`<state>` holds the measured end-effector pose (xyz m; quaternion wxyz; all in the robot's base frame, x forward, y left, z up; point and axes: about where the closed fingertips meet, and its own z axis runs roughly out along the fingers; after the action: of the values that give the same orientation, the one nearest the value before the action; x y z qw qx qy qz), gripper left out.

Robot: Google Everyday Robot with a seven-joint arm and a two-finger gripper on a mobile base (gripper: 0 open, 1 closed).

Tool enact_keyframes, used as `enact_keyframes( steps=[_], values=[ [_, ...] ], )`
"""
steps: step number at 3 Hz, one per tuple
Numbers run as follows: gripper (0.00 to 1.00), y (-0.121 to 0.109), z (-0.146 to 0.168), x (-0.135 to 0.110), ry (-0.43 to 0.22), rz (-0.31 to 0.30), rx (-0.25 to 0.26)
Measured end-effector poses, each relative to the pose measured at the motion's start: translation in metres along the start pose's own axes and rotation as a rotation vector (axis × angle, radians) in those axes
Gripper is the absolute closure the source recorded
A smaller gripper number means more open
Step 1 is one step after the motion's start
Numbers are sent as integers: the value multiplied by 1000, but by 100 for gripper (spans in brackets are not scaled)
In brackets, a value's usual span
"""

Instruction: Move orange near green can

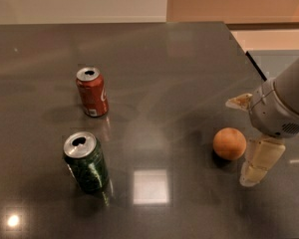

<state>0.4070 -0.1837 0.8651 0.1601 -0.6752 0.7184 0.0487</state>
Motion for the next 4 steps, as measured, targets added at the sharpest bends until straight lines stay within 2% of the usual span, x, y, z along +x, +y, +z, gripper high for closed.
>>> enact_keyframes(
  steps=[1, 2, 4],
  values=[
    [4, 0, 0, 0, 0, 0, 0],
    [20, -2, 4, 2, 0, 0, -1],
    [66, -4, 11, 5, 9, -3, -11]
  ],
)
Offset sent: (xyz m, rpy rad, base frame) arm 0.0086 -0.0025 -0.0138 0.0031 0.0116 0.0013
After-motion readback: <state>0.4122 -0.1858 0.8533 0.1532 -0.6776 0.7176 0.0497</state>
